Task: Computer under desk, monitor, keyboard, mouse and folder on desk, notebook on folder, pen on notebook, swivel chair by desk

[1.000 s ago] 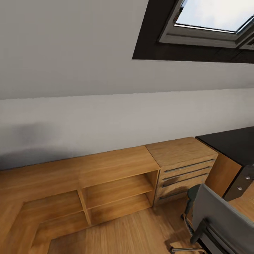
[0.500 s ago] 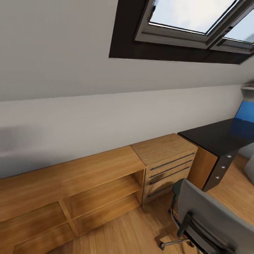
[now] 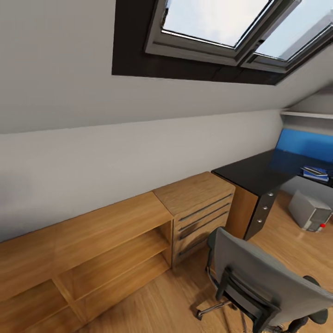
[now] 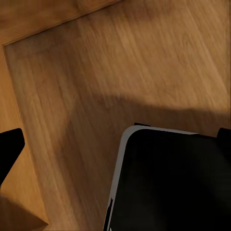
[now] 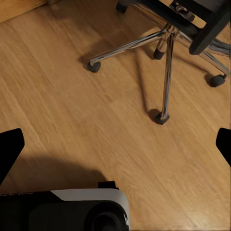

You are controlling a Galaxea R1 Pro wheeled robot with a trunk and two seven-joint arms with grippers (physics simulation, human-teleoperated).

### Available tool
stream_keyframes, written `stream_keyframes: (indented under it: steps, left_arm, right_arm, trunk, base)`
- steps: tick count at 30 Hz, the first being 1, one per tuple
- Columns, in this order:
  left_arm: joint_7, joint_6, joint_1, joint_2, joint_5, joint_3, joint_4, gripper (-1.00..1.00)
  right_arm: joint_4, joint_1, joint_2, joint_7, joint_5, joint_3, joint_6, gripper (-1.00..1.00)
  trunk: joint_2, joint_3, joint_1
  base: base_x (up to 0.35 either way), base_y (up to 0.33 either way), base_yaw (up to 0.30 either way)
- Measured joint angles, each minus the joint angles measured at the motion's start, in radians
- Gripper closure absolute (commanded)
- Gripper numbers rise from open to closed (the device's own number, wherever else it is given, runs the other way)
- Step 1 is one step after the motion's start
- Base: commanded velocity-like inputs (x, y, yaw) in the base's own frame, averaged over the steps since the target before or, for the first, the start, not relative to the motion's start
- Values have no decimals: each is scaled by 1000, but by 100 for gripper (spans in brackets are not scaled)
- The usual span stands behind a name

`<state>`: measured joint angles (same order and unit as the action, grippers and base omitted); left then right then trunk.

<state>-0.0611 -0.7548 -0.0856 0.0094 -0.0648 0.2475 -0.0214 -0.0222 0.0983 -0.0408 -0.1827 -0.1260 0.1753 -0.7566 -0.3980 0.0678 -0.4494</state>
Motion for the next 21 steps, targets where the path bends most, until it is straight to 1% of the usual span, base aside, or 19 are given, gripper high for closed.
stream_keyframes:
  steps: [3,6,21]
  left_arm:
    - [0,0,0,0,0,0,0,-100]
    - [0,0,0,0,0,0,0,-100]
    - [0,0,0,0,0,0,0,-100]
  right_arm:
    - [0,0,2,11,-14,0,0,-100]
    - [0,0,3,14,-17,0,0,-100]
    - [0,0,3,15,-20,1,0,-100]
  trunk:
    - [0,0,0]
    - [0,0,0]
    - [0,0,0]
  base:
    - [0,0,-288]
    - [0,0,-288]
    - [0,0,-288]
